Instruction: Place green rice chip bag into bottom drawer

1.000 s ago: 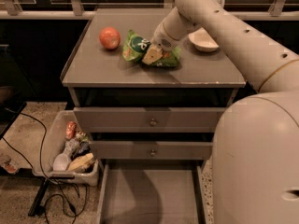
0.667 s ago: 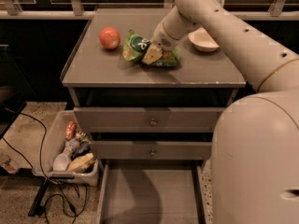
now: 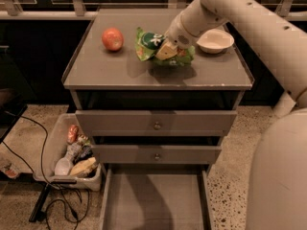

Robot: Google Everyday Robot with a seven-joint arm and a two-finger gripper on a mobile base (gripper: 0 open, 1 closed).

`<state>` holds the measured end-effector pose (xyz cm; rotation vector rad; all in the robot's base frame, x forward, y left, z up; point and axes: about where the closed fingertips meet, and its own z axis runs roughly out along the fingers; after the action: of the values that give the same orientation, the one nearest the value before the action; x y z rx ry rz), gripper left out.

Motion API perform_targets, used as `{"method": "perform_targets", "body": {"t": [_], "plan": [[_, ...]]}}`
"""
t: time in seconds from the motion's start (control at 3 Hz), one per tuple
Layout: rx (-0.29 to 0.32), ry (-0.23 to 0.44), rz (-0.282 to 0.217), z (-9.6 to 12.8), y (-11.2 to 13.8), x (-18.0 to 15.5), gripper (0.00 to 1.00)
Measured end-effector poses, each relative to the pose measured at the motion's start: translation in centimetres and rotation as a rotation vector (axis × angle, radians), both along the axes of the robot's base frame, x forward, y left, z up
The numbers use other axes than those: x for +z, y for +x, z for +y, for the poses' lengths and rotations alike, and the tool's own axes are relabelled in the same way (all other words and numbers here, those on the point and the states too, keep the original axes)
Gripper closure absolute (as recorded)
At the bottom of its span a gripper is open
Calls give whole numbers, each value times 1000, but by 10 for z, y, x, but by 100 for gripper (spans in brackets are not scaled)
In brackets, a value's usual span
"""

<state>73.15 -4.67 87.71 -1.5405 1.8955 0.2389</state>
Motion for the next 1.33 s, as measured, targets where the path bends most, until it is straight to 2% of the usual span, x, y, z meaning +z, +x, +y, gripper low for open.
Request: {"method": "perform_targets", "body": {"t": [0.67,1.0,1.33], "plan": [[24,56,-71,-30,-68,45,100],[19,89,-85,-48,-118,60,100],[-7,114,-70,-64,-166,55,100]]}}
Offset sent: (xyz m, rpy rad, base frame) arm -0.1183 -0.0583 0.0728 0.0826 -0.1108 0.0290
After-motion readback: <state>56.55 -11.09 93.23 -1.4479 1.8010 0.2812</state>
